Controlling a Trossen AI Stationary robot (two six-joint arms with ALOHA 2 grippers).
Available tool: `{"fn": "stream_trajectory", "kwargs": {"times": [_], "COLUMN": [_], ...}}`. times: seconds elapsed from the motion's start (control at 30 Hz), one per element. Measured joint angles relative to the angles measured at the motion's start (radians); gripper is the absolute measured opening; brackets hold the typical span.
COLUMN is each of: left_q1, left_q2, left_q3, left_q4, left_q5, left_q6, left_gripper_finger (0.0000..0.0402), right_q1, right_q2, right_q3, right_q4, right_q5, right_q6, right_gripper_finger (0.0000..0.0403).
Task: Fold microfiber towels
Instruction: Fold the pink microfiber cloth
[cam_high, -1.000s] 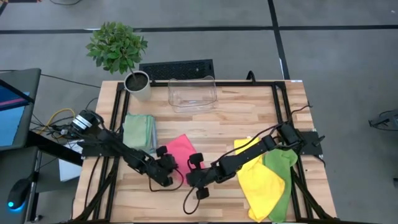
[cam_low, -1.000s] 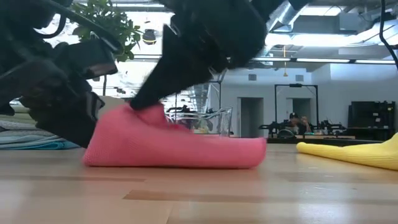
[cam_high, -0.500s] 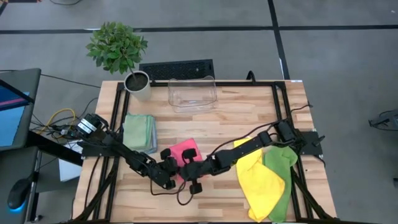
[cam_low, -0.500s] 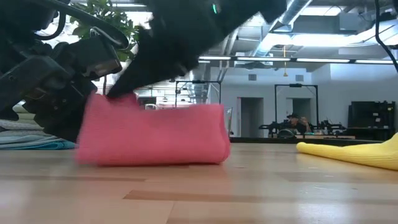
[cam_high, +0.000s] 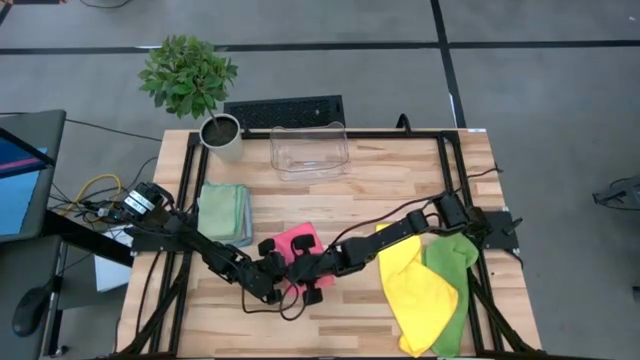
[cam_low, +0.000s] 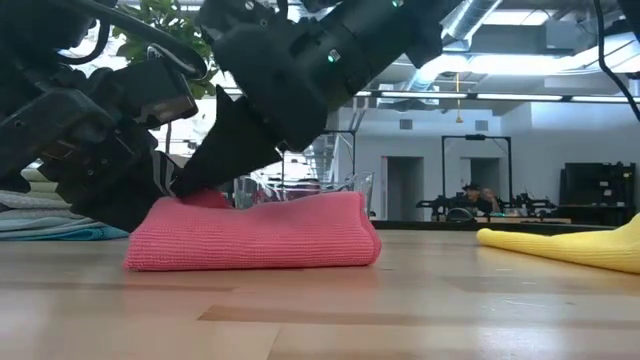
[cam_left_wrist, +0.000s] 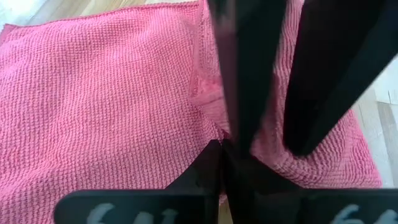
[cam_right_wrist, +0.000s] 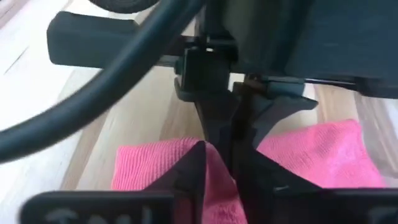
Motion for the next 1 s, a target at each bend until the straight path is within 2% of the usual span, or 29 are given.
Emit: {"fn": "stream_trajectory", "kwargs": {"times": [0.17,0.33,0.47,0.6,0.7,0.87,1.0], "left_q1": [0.0,0.0,-0.001,-0.001,-0.001,0.002,0.003], "left_q2": [0.0,-0.01,-0.061,-0.097,-0.104,-0.121,-0.191], "left_q3": [0.0,0.005,0.012,0.011,0.011,0.013,0.026], "left_q4": [0.0,-0.023,-0.125,-0.155,-0.158,-0.175,-0.292], "left_q5": [0.0,0.011,0.032,0.033,0.039,0.041,0.043], "left_q6": [0.0,0.0,0.0,0.0,-0.003,-0.012,-0.035], "left_gripper_finger": [0.0004,0.0004,0.0004,0.0004,0.0004,0.0004,0.0004], "right_q1": [0.002,0.025,0.063,0.111,0.146,0.172,0.155], "right_q2": [-0.075,-0.135,-0.134,-0.118,-0.122,-0.118,-0.118], "right_q3": [0.0,0.001,-0.038,-0.076,-0.081,-0.166,-0.212], "right_q4": [-0.035,-0.172,-0.17,-0.175,-0.13,-0.016,0.062], "right_q5": [0.012,0.029,0.029,0.097,0.119,0.201,0.205], "right_q6": [-0.003,0.035,0.094,0.139,0.174,0.185,0.212], "right_gripper_finger": [0.0159,0.0179,0.0173,0.0156,0.0143,0.0128,0.0121]}}
